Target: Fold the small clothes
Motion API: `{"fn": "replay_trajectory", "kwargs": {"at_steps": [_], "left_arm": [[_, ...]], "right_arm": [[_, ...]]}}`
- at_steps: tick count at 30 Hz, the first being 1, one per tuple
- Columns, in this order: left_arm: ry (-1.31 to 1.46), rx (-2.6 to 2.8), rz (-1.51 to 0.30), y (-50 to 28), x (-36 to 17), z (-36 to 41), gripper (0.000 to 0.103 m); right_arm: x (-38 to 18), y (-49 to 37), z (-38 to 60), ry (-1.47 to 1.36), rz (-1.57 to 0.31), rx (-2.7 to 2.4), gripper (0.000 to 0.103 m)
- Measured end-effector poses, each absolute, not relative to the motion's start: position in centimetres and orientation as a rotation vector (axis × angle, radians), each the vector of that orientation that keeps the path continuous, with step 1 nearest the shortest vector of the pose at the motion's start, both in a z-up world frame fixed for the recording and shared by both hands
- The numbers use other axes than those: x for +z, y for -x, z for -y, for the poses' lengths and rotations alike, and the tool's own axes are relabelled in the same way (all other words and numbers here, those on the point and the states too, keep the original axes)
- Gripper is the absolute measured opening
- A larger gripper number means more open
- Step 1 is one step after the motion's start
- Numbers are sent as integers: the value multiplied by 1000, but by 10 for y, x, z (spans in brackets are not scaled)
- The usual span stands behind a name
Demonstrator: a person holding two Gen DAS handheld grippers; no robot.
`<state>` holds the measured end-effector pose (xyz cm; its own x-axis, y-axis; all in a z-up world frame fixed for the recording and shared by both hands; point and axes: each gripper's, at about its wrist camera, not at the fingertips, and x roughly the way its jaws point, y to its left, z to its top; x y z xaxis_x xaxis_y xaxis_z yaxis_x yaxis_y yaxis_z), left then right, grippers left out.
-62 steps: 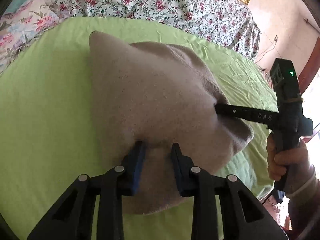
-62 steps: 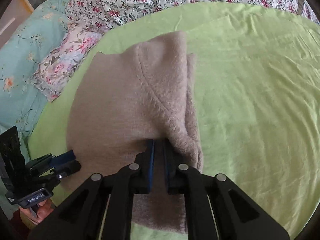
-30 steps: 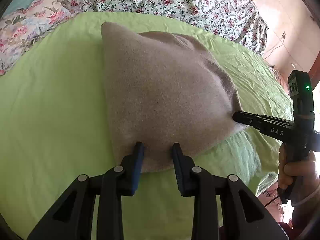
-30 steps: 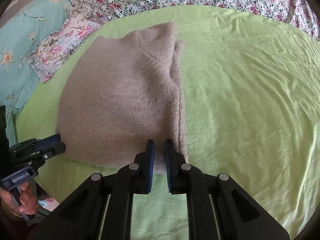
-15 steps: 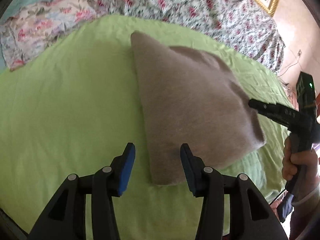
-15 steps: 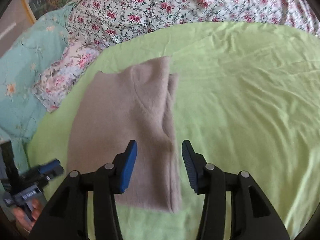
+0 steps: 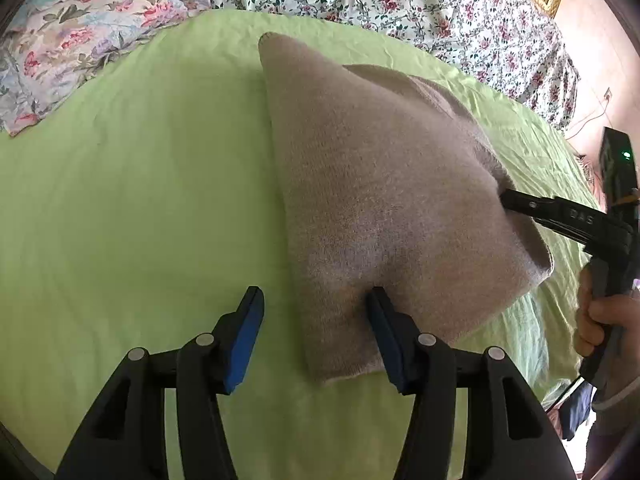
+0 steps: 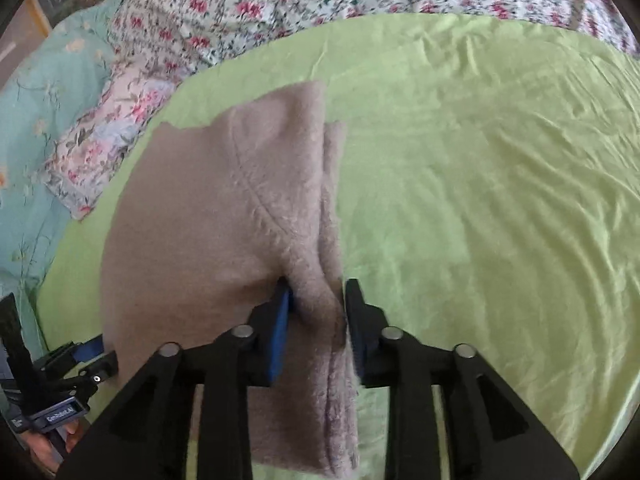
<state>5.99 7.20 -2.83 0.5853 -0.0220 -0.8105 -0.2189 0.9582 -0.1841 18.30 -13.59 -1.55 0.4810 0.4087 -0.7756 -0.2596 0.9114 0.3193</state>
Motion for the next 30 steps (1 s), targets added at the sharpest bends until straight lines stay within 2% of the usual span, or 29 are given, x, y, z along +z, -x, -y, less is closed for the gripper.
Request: {"fn": "replay_trajectory", "kwargs": {"at_steps": [4,6,7,8,9,12,14,18,30], "left_arm": [[257,150,-941,-52,-24,-71,60],[234,171,-940,-46,-21,-70,65],[214,184,-938,-43,-19,-68,68],[187,203,-934,-38,-16,-67,75],[153,227,-927,-34,-14,-65,83],[61,285,-913,-20,-8,-58,88],[23,314,-930,-14,-7,-54,92],[-36,362,-925,-1,-6,-44,101],[-137,396,-902,19,8,-25,103]], "right_arm": [[0,-161,140,-106,-967,380,35],[5,-146,141,-102,-978,388,41],[6,-141,141,-96,-983,390,50],[8,-133,140,-87,-982,392,62],[10,-127,140,-78,-977,395,66],[16,-103,138,-36,-950,418,74],[17,-88,137,-13,-932,422,86],[17,-64,136,33,-903,446,90],[7,-34,141,105,-940,465,92]]}}
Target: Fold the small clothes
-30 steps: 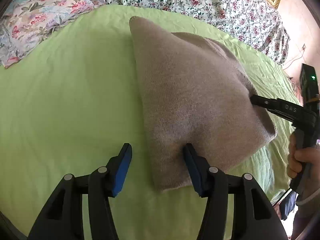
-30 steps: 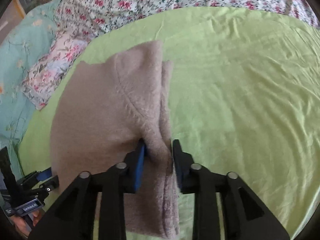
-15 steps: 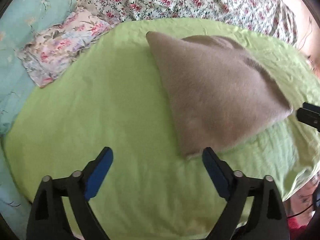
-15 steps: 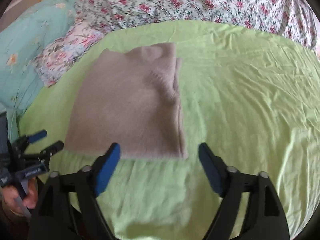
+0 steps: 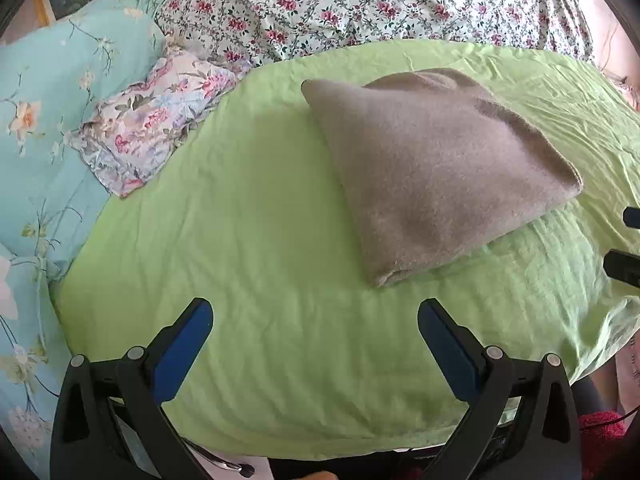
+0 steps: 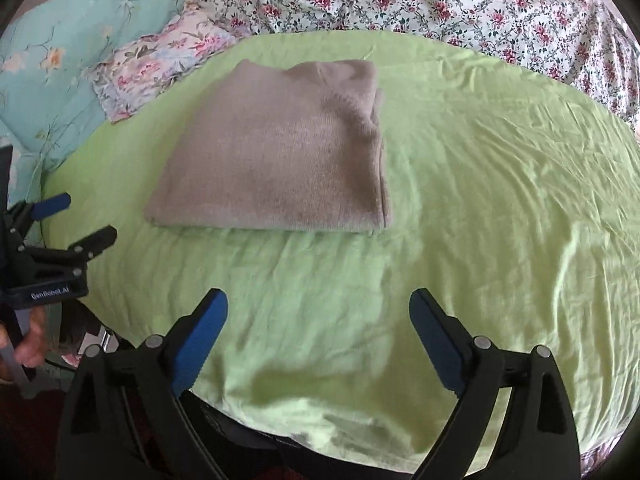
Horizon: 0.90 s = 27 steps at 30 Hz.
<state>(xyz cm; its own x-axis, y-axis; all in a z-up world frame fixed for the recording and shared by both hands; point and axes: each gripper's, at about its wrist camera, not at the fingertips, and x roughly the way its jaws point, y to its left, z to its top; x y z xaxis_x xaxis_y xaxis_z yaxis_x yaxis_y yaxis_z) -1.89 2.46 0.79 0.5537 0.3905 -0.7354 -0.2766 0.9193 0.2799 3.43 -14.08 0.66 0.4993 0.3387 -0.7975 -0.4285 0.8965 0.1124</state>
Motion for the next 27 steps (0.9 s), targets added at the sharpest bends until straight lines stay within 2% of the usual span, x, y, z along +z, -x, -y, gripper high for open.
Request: {"fn": "replay_trajectory", "kwargs": {"at_steps": [12,27], "left_arm": [[-164,405,-875,-3,23,-24,103],[-102,412,-892,-32,20,-42,103]], "right_arm": [[34,-52,131,172,-877,467,97],[26,-86,98,242,-916,485,98]]}}
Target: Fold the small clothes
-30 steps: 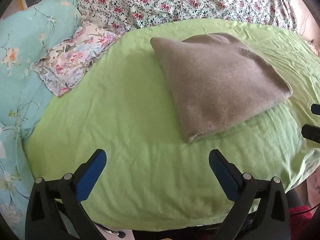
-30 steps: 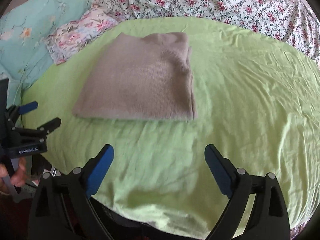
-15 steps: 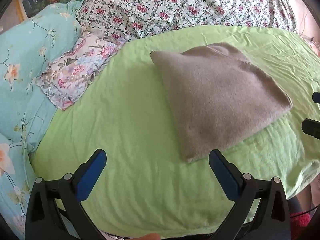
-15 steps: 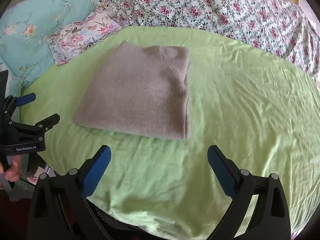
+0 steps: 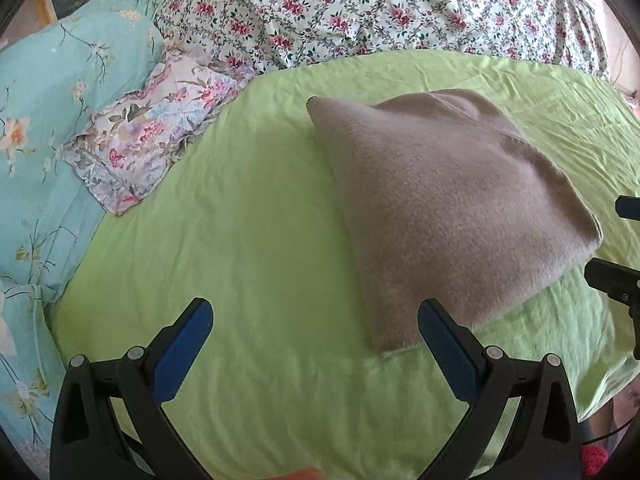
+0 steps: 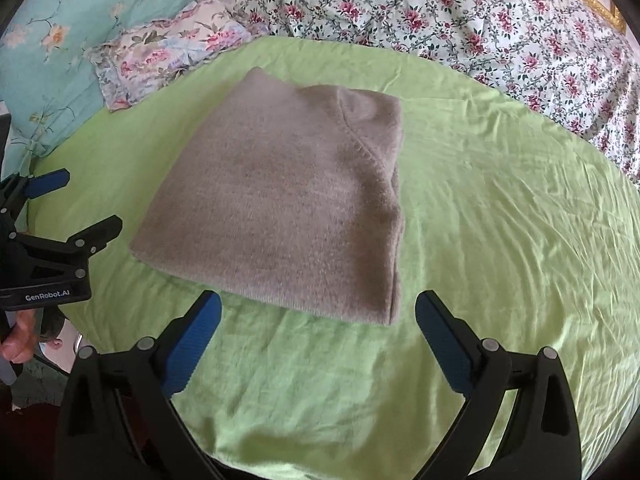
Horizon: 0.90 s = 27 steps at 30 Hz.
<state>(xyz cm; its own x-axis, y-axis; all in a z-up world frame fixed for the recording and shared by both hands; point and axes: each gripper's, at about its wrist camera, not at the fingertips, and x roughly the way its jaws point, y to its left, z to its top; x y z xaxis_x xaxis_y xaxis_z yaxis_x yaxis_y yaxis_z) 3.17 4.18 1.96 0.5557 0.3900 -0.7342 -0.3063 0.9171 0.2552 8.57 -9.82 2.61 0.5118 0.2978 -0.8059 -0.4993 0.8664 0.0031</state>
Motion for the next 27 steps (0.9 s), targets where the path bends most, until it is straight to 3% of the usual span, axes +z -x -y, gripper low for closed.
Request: {"fn": "replay_trajectory", "kwargs": {"at_steps": [27], "left_arm": [[12,390,-874,-64,27,-67,103]], "right_arm": [[34,-138,76,209,-938,481,98]]}}
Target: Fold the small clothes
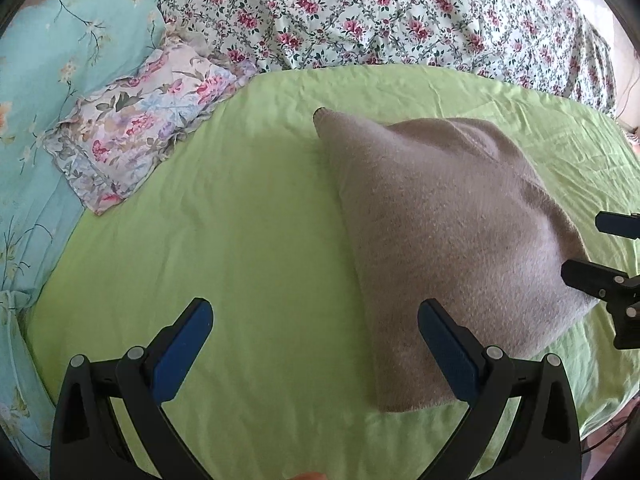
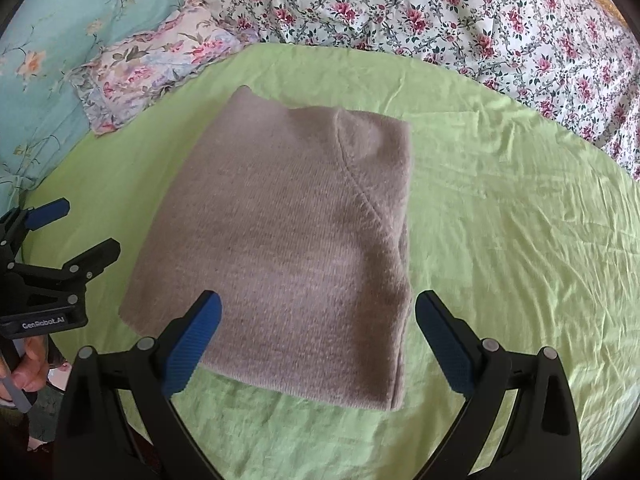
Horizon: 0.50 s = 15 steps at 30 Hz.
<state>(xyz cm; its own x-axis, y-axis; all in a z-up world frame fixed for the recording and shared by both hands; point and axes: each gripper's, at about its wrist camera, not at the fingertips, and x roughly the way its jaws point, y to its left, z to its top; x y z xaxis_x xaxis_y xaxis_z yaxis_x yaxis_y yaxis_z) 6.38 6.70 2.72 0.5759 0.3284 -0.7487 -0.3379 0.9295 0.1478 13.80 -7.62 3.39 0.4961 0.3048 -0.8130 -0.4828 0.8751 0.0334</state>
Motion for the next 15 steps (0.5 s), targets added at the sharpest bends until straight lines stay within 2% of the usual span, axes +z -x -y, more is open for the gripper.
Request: {"fn": "replay_trajectory", "kwargs": {"at_steps": [15], "left_arm": [[4,393,-870,-68,30,-63,103]], "right_arm": [[35,-139,76,215,-939,469,98]]}}
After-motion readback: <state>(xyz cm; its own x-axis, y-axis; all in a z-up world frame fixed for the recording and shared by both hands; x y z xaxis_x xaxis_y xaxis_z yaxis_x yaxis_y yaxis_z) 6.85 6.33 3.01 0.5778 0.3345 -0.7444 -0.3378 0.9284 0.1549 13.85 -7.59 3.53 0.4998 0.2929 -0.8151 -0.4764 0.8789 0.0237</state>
